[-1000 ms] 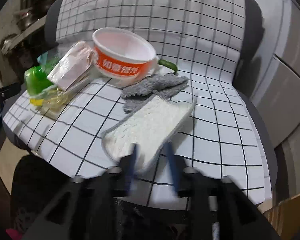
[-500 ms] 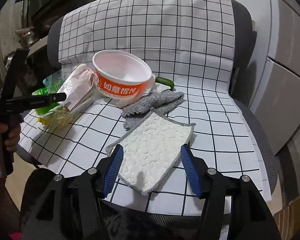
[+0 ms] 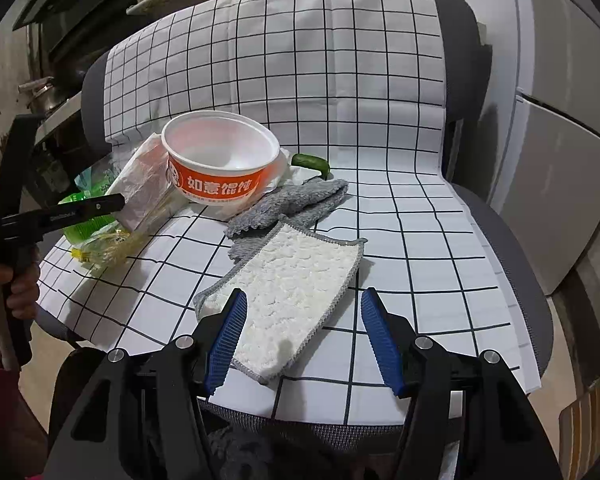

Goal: Collect trash
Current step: 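Grasp the white paper tissue with the left tool while the right tool holds the pad, then lift the tissue and pad and carry both over the trash bin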

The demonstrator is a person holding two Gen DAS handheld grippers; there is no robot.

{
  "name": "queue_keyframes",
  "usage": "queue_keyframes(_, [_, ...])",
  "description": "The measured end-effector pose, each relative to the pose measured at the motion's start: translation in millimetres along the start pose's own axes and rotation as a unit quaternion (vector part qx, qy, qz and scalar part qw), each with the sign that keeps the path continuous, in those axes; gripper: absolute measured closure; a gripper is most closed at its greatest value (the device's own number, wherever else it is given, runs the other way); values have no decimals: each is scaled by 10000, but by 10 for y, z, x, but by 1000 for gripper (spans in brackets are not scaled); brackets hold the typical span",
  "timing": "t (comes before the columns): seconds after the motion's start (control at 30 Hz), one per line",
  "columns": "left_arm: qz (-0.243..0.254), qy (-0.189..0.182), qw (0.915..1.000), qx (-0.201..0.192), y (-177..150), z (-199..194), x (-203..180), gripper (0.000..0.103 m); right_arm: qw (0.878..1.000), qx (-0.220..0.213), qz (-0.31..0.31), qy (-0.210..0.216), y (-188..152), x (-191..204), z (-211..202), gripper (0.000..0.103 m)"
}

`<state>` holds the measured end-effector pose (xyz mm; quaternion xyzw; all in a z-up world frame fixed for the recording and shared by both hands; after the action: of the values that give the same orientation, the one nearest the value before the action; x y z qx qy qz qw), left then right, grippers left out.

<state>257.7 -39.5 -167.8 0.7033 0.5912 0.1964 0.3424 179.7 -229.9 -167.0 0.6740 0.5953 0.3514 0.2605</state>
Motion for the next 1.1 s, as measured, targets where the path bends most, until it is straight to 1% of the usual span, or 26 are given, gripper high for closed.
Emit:
queue_keyframes(0.03, [-10,-37,10000,-15,-4,-24,-27,98,10000,-5,5,-9,4,-4,-9,42])
queue_keyframes(0.1, [-41,2,10000,-9,-7,-12,-25,97,10000,-7,25,-10,3,-14,-23,42])
queue_keyframes(0.13, [-58,59,10000,39,-12,23,-8,94,10000,-1,33,-2,-1,-14,-29,42])
queue_keyframes(0.2, [-129,72,9998,112,-20,83,17,92,10000,2,25,-9,-7,-17,-39,42])
queue_keyframes(0.27, [-177,91,9997,157,-27,131,47,86,10000,1,23,-21,-13,-28,-46,42])
queue_keyframes(0.43, [-184,137,9995,227,-19,231,71,82,10000,16,83,-35,-5,-80,-25,42])
queue_keyframes(0.63, [-215,152,9993,249,46,320,81,82,9999,71,107,-44,-24,-91,5,39])
queue_keyframes(0.67, [-224,144,9993,253,56,328,79,84,9999,89,113,-47,-30,-93,10,39])
queue_keyframes(0.7, [-235,147,9994,229,65,316,78,89,9999,102,118,-43,-34,-91,11,39])
queue_keyframes(0.73, [-241,136,9994,202,73,290,71,98,9998,116,126,-36,-42,-89,8,39])
queue_keyframes(0.8, [-241,98,9996,107,85,214,47,99,9998,126,134,-46,-54,-82,-4,37])
queue_keyframes(0.93, [-202,116,9996,-164,78,-78,14,100,9997,151,174,-52,-70,-71,-21,37])
queue_keyframes(1.0, [-248,128,9992,-283,59,-254,18,100,9997,161,194,-55,-82,-60,-23,34])
queue_keyframes(1.03, [-264,131,9990,-344,50,-337,17,100,9996,173,210,-44,-88,-57,-13,29])
queue_keyframes(1.1, [-303,116,9984,-464,17,-529,3,100,9993,231,281,17,-113,-52,43,28])
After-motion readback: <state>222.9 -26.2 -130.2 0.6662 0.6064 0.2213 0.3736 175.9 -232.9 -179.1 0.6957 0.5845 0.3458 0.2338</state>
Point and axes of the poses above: each gripper's, at about its wrist camera, not at the fingertips, and z roughly the way its jaws point, x to its left, y to its top, the point moved 9 cm from there along z, roughly the way its jaws point, and after that the axes turned 1 degree about -x, right-handed, at the moved point
